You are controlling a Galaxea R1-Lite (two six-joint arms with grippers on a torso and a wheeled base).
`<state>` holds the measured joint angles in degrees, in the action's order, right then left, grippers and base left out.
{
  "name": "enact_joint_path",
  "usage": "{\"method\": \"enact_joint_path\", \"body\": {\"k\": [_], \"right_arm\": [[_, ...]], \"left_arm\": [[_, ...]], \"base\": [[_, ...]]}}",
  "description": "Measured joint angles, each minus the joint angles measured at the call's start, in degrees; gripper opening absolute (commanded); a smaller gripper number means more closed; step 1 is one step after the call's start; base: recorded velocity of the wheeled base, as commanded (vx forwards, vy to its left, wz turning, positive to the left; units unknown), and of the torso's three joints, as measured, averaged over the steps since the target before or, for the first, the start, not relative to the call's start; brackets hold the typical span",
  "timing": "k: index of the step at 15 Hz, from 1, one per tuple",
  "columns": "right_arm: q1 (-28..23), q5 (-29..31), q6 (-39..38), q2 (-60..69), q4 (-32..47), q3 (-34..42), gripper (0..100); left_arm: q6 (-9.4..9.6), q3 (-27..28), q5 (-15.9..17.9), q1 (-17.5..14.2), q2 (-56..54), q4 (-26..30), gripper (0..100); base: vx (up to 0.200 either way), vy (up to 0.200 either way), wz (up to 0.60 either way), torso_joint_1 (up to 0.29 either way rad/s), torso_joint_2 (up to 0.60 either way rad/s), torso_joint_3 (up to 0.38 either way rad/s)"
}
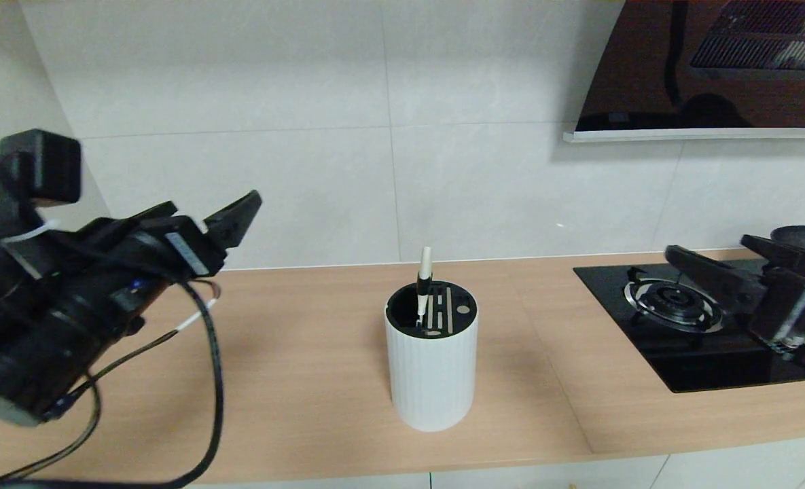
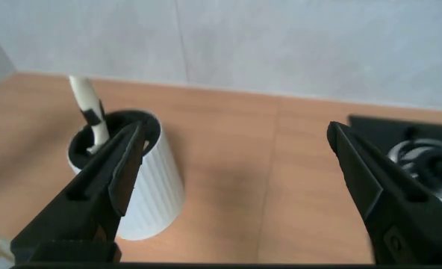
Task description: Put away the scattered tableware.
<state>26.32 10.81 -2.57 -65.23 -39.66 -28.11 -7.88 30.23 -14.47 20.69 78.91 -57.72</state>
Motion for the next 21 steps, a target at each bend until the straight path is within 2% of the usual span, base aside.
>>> {"method": "enact_joint_path", "body": {"k": [2,3,5,8,11,15,16,18,21], "right_arm": [[-1.0,0.0,2.0,9.5,3.6,4.3,100],[-1.8,0.1,2.6,14.8,7.2,5.8,100],[-5.9,0.0,3.5,27.0,17.3,7.8,100],[-11.9,0.0,4.1,43.6,32.2,8.5,100],[-17.1,1.6,4.2,54.7,39.8,8.7,100],[-23.7,0.4,4.4,60.5,41.6,9.9,100],[-24.9,0.8,4.2,62.2,42.2,11.6,100],[-25.9,2.3,4.0,63.9,41.2,16.0,100],[-26.3,1.2,3.9,64.9,37.0,25.5,100]], "left_arm": [[0.27,-6.8,0.8,-1.4,-9.6,4.7,100],[0.44,-9.2,1.0,-1.8,-14.8,8.8,100],[0.77,-12.3,1.6,-2.2,-27.6,21.4,100],[1.12,-13.5,4.2,-3.5,-46.7,42.3,100],[2.46,-13.7,5.6,-8.6,-62.7,55.6,100],[4.73,-16.3,4.2,-16.6,-72.4,58.6,100],[5.28,-18.1,4.2,-18.5,-74.5,58.9,100],[5.83,-23.1,4.3,-20.2,-77.0,58.5,100],[5.74,-28.2,10.6,-20.9,-78.6,57.8,100]], "base": [[0.000,0.000,0.00,0.000,0.00,0.000],[0.000,0.000,0.00,0.000,0.00,0.000],[0.000,0.000,0.00,0.000,0.00,0.000],[0.000,0.000,0.00,0.000,0.00,0.000],[0.000,0.000,0.00,0.000,0.00,0.000],[0.000,0.000,0.00,0.000,0.00,0.000],[0.000,0.000,0.00,0.000,0.00,0.000],[0.000,0.000,0.00,0.000,0.00,0.000],[0.000,0.000,0.00,0.000,0.00,0.000]]}}
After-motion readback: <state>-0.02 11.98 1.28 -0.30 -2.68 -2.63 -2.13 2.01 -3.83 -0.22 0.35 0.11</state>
